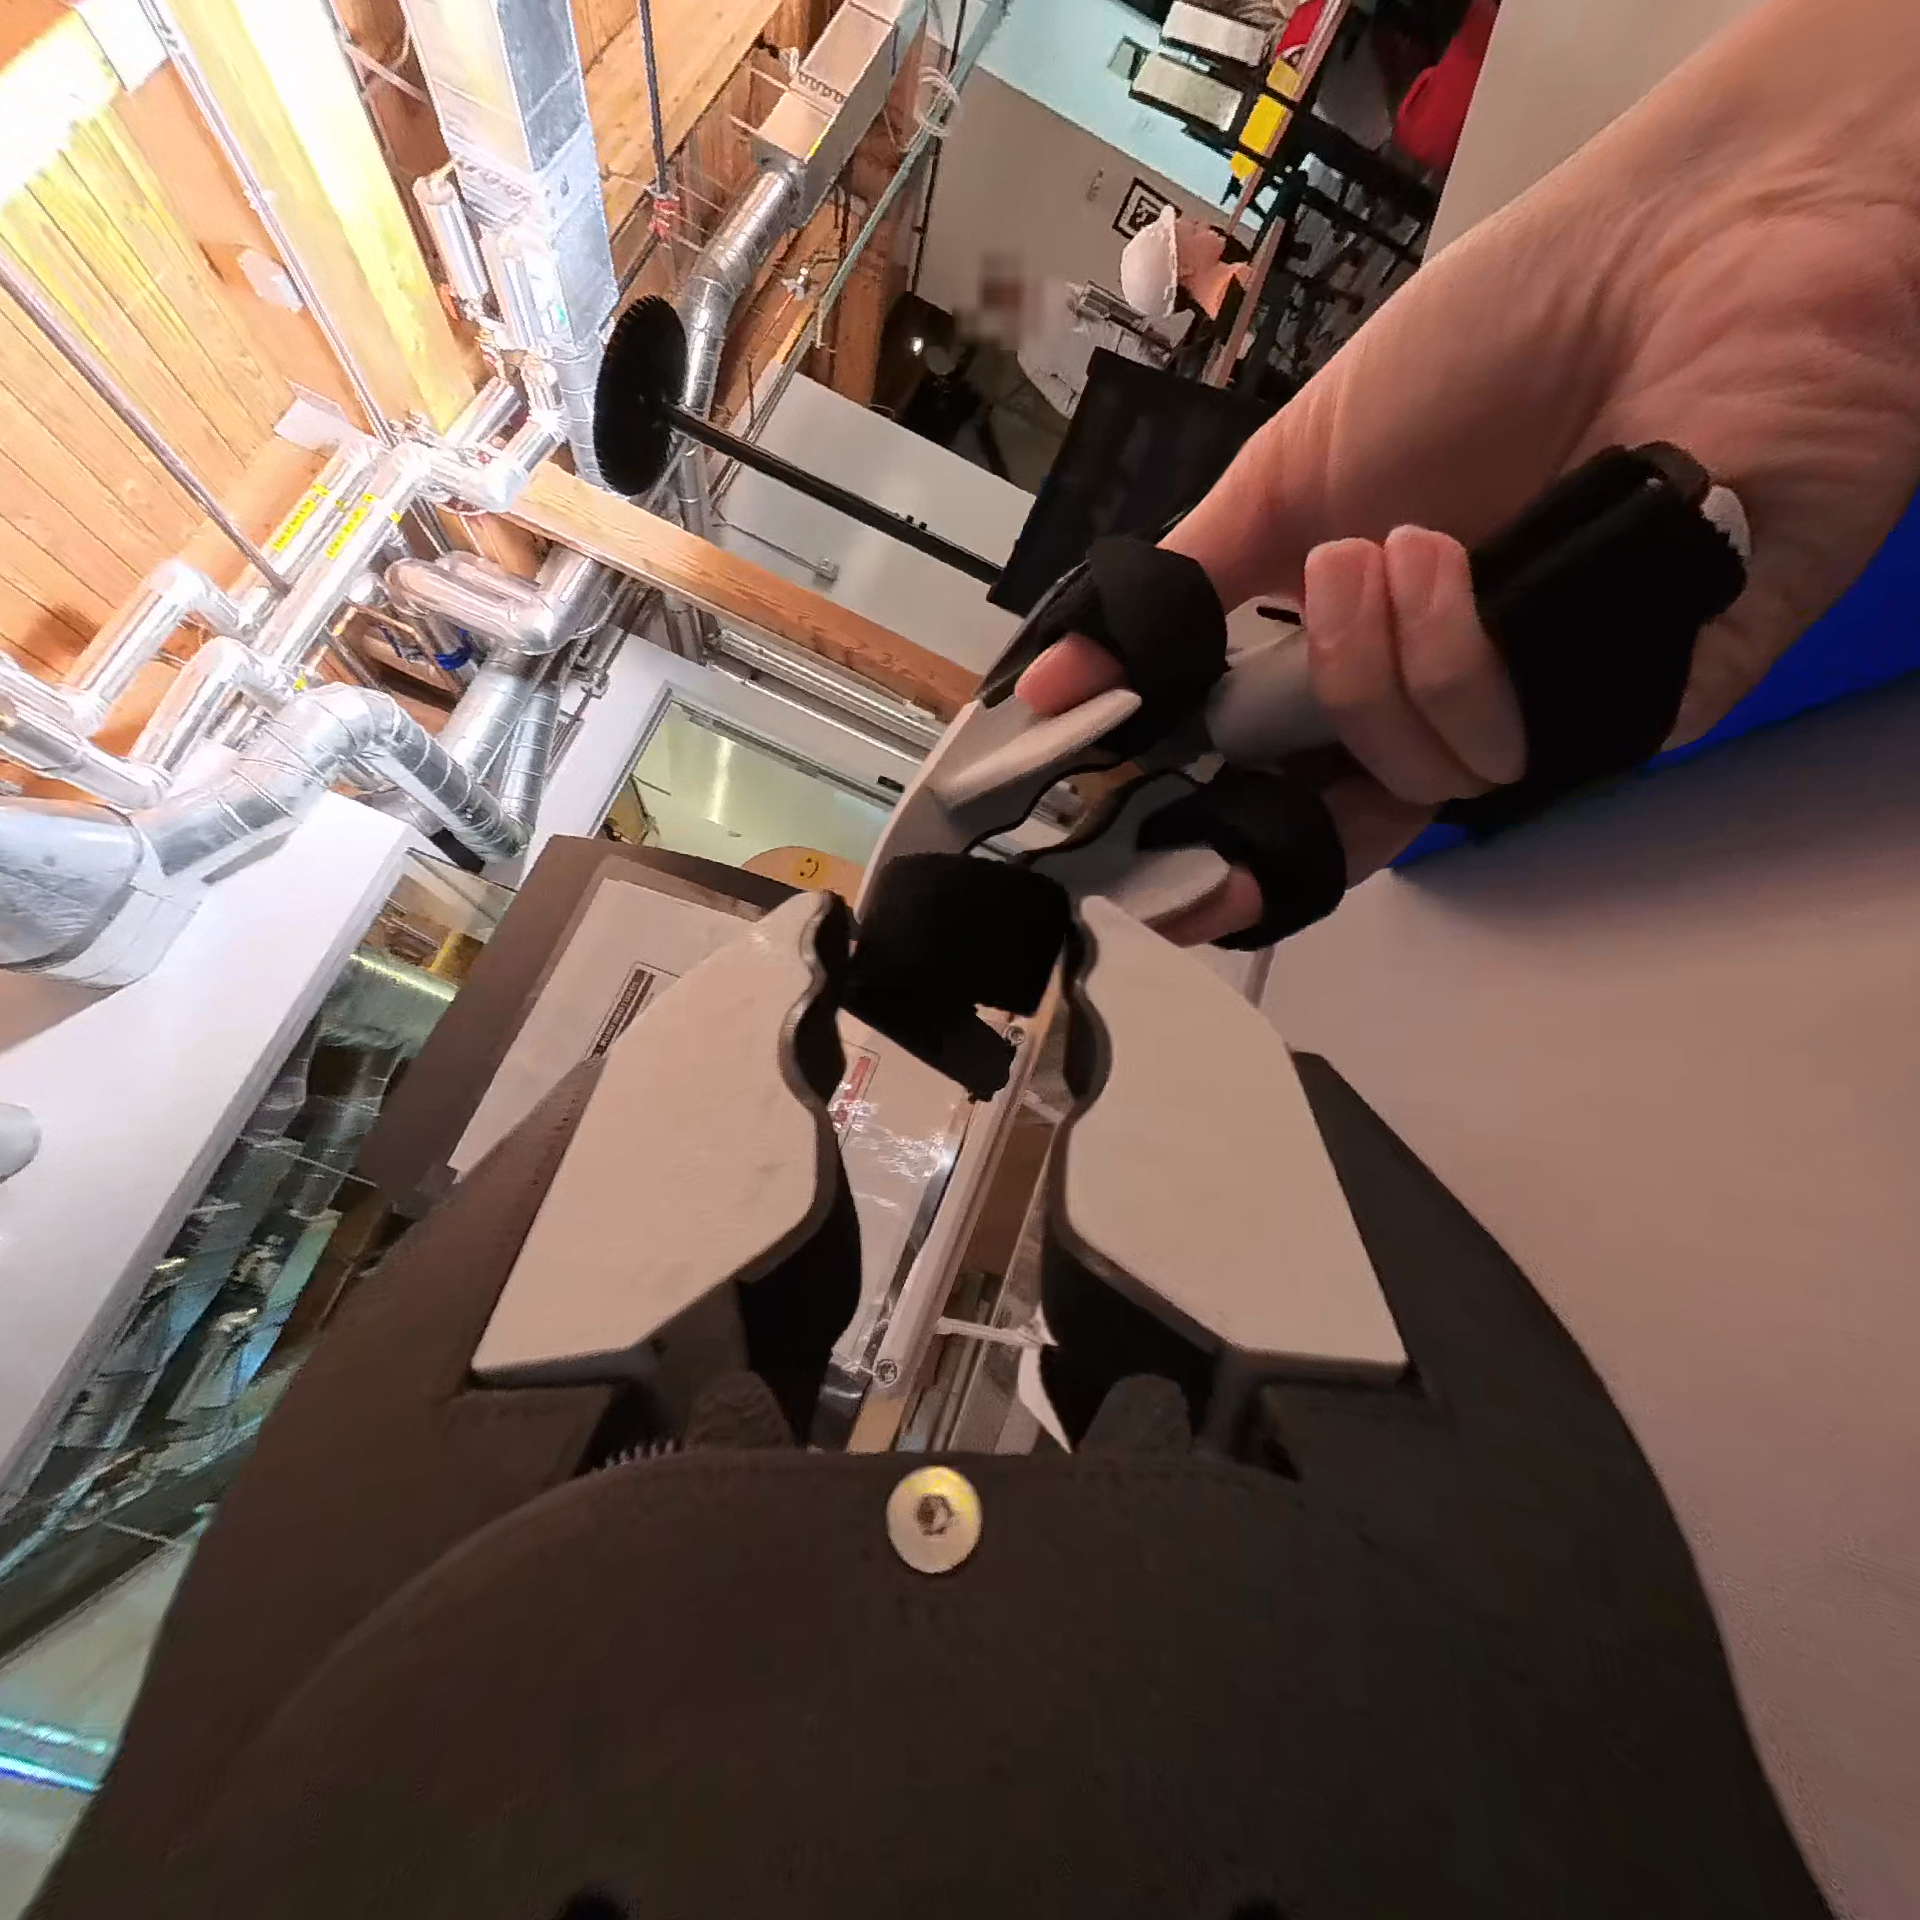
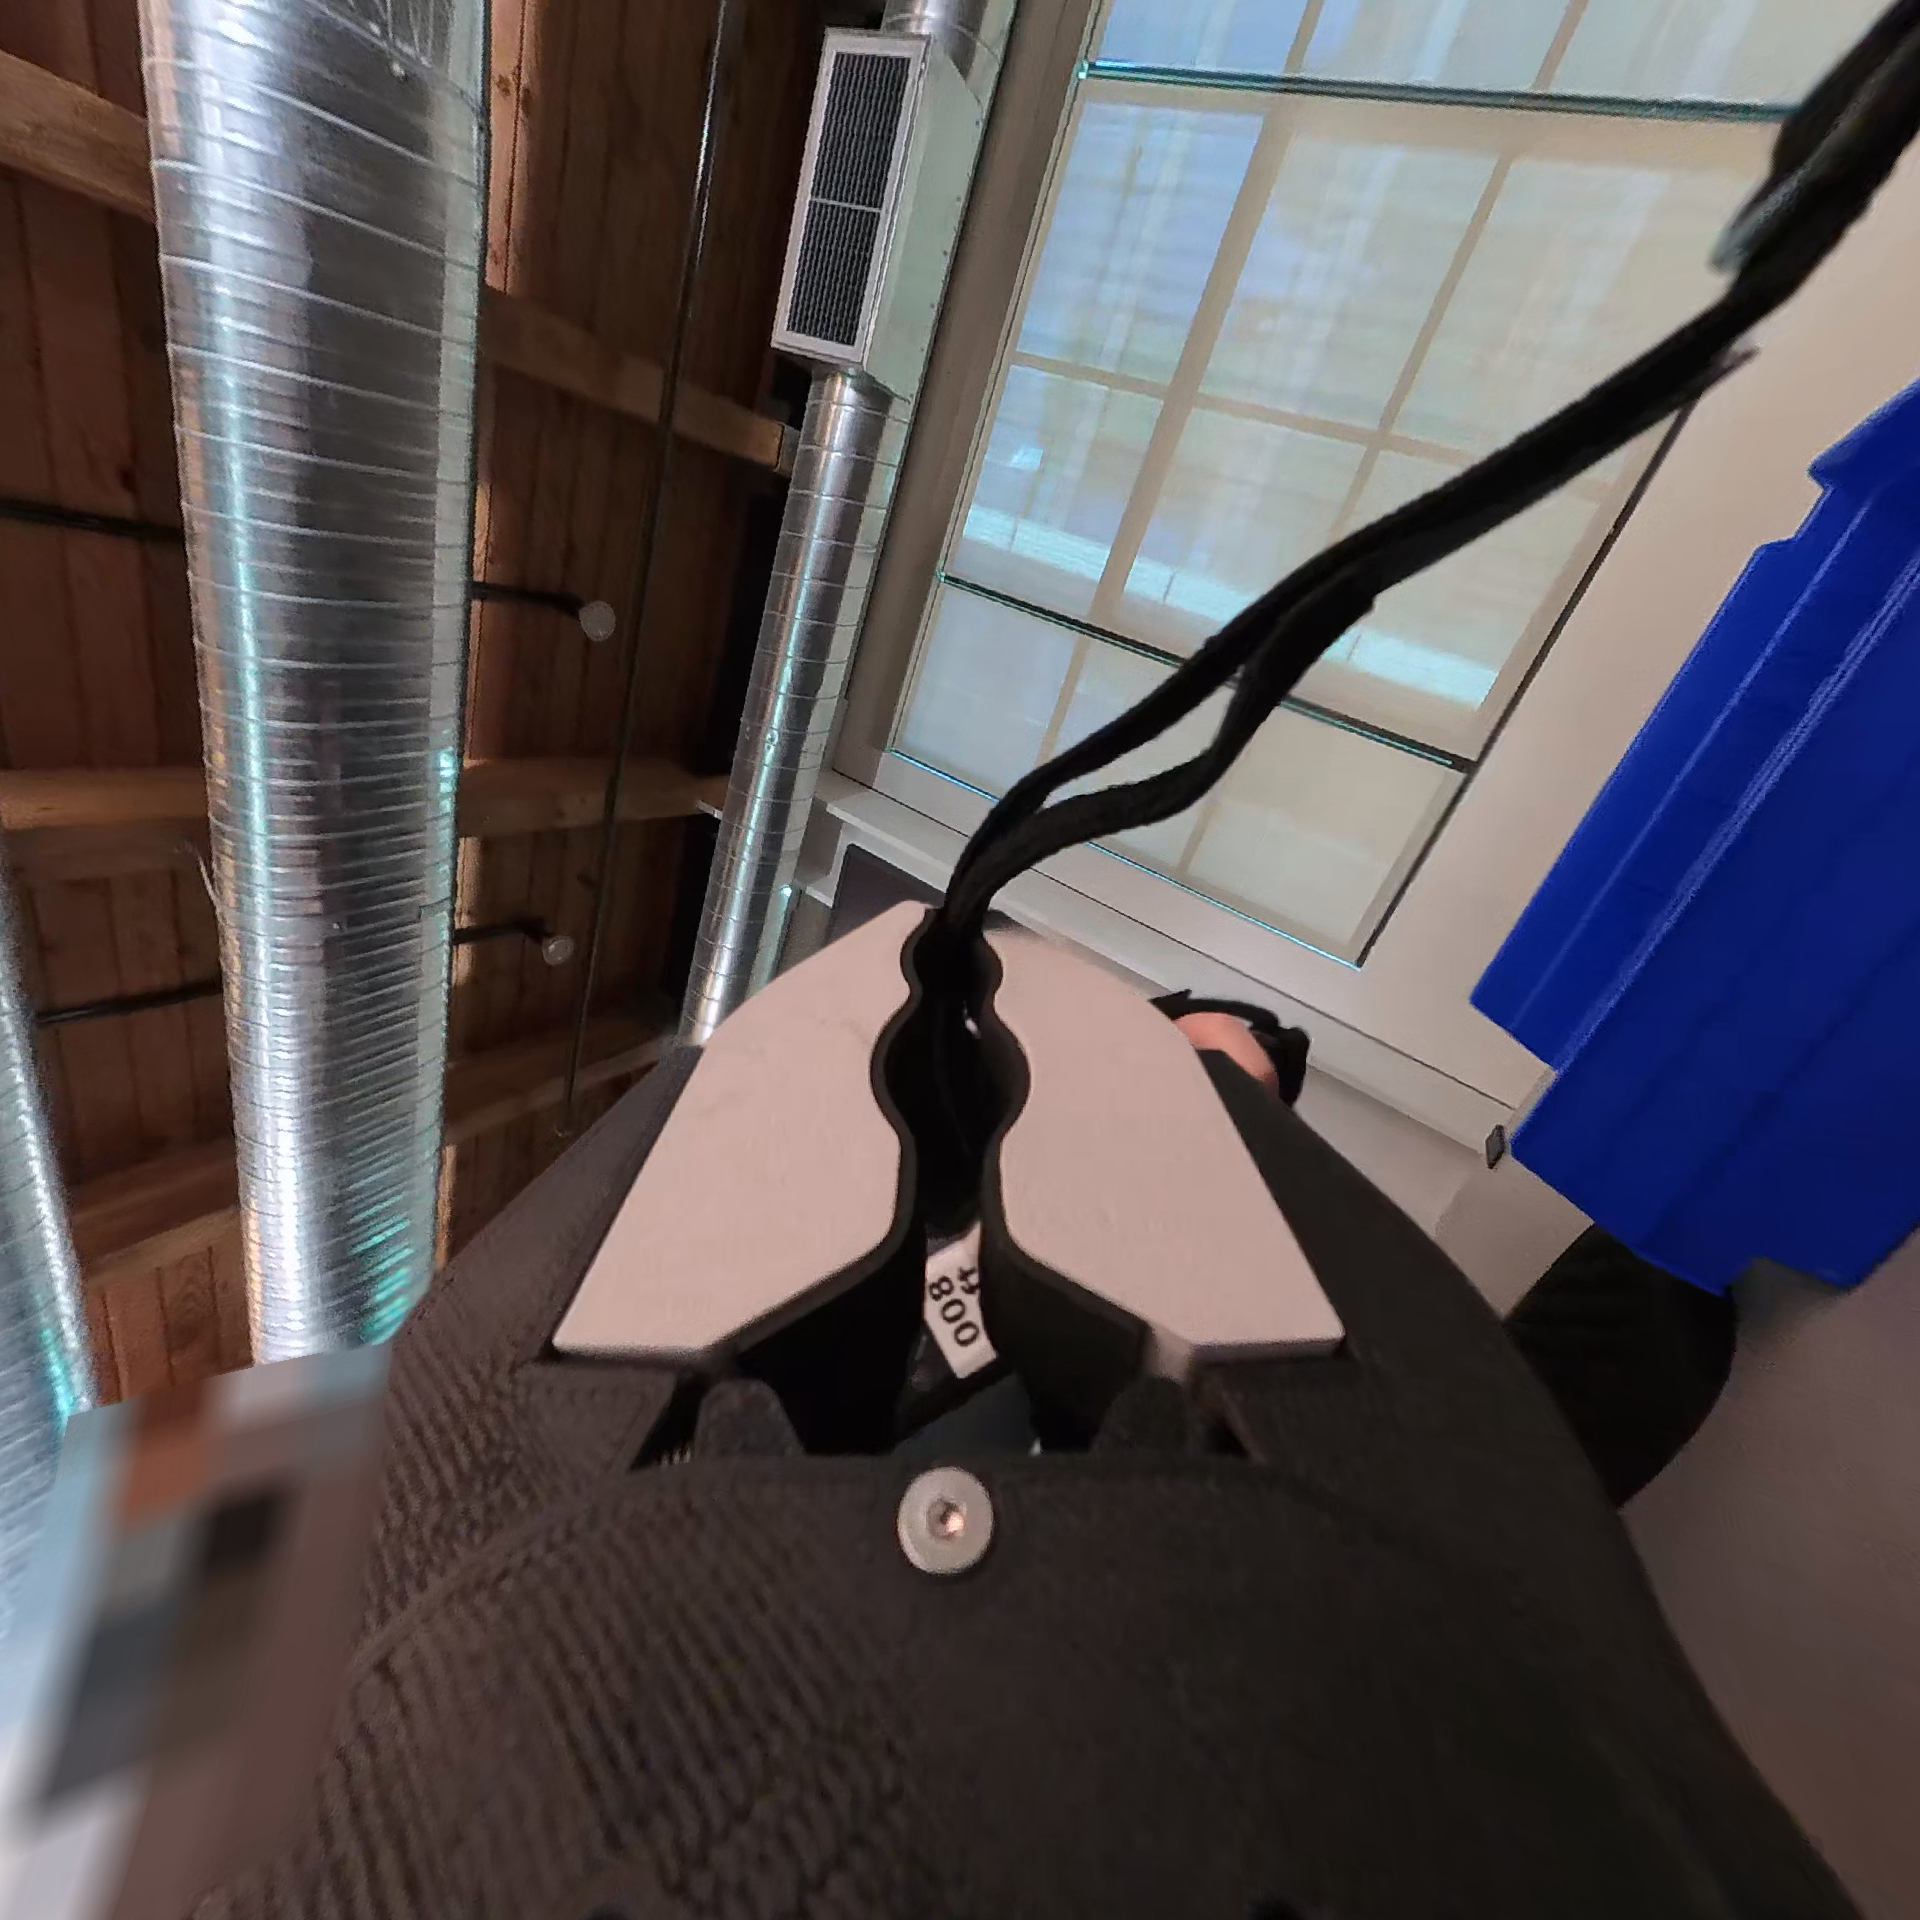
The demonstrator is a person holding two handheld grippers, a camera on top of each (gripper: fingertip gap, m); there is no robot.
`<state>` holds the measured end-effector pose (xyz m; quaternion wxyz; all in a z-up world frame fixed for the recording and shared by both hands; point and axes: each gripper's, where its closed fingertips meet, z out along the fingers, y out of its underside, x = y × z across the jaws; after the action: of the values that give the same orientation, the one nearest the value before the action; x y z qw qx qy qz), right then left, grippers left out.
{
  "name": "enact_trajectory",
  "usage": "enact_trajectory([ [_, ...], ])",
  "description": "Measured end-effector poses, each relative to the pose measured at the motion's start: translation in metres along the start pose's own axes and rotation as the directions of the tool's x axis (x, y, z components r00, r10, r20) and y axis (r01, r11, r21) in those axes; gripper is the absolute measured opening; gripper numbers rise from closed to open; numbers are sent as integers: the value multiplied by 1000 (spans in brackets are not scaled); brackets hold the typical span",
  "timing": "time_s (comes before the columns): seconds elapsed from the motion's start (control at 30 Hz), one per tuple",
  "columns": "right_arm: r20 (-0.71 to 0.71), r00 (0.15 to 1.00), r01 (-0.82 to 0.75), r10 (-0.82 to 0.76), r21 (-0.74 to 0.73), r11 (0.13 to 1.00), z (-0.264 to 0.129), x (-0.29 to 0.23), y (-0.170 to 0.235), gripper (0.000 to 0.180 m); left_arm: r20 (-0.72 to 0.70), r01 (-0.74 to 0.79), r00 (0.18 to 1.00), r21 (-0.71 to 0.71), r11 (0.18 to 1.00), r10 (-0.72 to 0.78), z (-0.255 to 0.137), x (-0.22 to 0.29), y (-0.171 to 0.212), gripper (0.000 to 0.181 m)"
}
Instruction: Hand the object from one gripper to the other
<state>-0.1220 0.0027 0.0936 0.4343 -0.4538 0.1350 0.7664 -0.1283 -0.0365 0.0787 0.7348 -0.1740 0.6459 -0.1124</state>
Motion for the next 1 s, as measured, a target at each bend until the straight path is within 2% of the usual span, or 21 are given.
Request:
enact_trajectory([
  [0.1, -44, 996, 77, -80, -59, 995, -1, 5, 1, 9, -10, 66, 998, -33, 997, -66, 1, -2, 1, 11],
  [0.2, -83, 982, 146, -169, -231, 962, -3, 7, 12, 27, 23, 238, 971, -41, 970, -237, -3, -25, 2, 5],
  [0.23, -98, 973, 170, -207, -296, 940, -5, 8, 17, 27, 27, 312, 950, -44, 949, -311, -6, -34, 3, 5],
  [0.33, -149, 917, 269, -369, -451, 851, -14, 8, 26, 28, 18, 531, 847, -32, 847, -531, -19, -64, 8, 5],
  [0.43, -167, 784, 437, -597, -534, 723, -21, 7, 21, 32, -31, 696, 717, -21, 718, -696, -35, -87, 12, 5],
  [0.5, -146, 630, 575, -763, -573, 584, -24, 5, 14, 40, -115, 789, 609, -6, 614, -785, -47, -97, 9, 5],
  [0.53, -137, 518, 641, -844, -591, 490, -25, 6, 8, 45, -165, 831, 549, 5, 556, -819, -53, -102, 5, 5],
  [0.63, -91, 50, 742, -995, -663, 98, -32, 6, -13, 59, -289, 914, 399, 58, 401, -870, -72, -121, -4, 5],
  [0.7, -61, -286, 707, -956, -687, -168, -34, -4, -27, 61, -320, 940, 340, 83, 331, -884, -81, -132, -4, 5],
  [0.77, -43, -553, 626, -832, -681, -380, -31, -19, -33, 63, -352, 954, 299, 98, 283, -887, -87, -139, -5, 5],
  [0.83, 1, -691, 535, -723, -671, -513, -26, -26, -26, 64, -395, 968, 250, 96, 231, -884, -91, -141, -9, 5],
  [1.0, 41, -909, 284, -415, -668, -688, -14, -43, -16, 61, -501, 994, 108, 47, 97, -858, -94, -139, -21, 5],
])
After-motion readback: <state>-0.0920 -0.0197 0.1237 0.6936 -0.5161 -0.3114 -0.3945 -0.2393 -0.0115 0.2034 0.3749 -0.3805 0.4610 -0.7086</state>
